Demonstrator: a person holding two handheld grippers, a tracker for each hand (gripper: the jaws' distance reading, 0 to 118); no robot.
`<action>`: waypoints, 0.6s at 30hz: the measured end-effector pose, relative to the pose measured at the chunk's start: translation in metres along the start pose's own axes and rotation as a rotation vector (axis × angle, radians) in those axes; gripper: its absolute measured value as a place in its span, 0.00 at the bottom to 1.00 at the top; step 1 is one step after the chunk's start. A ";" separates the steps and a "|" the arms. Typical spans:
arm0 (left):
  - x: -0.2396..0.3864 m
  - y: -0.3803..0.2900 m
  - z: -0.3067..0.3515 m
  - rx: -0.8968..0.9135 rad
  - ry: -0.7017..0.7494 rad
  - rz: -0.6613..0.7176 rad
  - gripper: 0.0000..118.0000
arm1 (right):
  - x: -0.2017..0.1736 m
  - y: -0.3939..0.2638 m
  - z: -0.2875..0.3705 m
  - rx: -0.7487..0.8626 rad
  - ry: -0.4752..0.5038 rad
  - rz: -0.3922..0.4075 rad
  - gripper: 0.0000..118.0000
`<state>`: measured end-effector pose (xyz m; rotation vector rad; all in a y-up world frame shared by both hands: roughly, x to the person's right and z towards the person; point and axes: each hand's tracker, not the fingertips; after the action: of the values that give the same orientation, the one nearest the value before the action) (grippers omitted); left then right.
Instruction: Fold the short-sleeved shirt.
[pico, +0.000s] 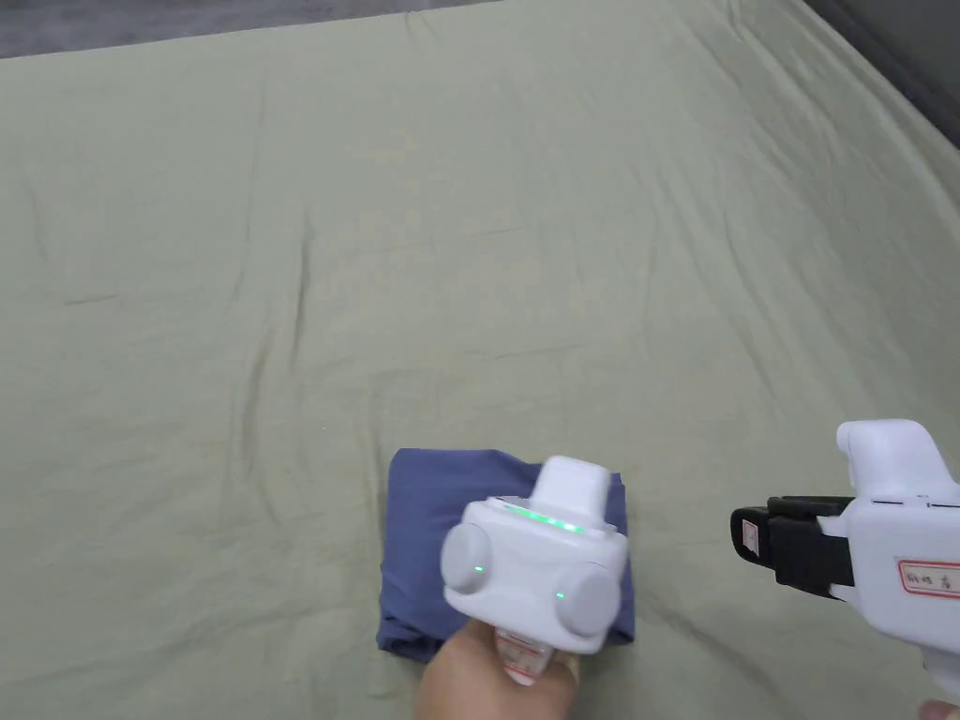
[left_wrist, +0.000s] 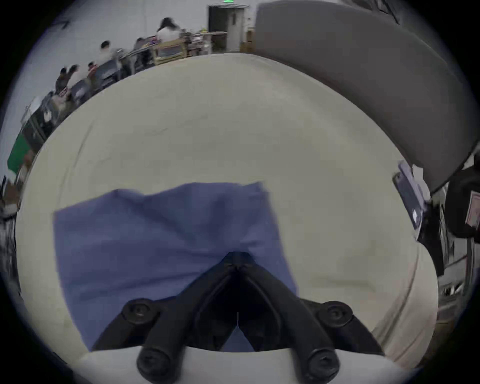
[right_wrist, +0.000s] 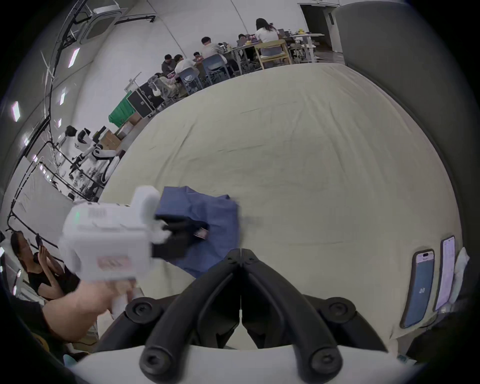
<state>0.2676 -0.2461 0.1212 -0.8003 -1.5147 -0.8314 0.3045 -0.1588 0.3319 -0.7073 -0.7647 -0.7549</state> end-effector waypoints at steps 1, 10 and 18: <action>0.009 0.004 0.003 -0.005 -0.018 0.008 0.00 | 0.002 0.000 0.003 0.004 -0.004 -0.001 0.02; -0.057 -0.014 0.076 0.097 -0.389 0.305 0.00 | 0.000 0.017 0.001 0.060 -0.010 -0.030 0.02; -0.217 -0.101 0.121 0.191 -0.404 0.629 0.00 | -0.014 0.017 -0.125 -0.147 0.371 -0.071 0.02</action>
<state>0.1399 -0.2012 -0.1099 -1.2594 -1.5206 -0.0565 0.3532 -0.2423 0.2498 -0.6492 -0.4005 -0.9820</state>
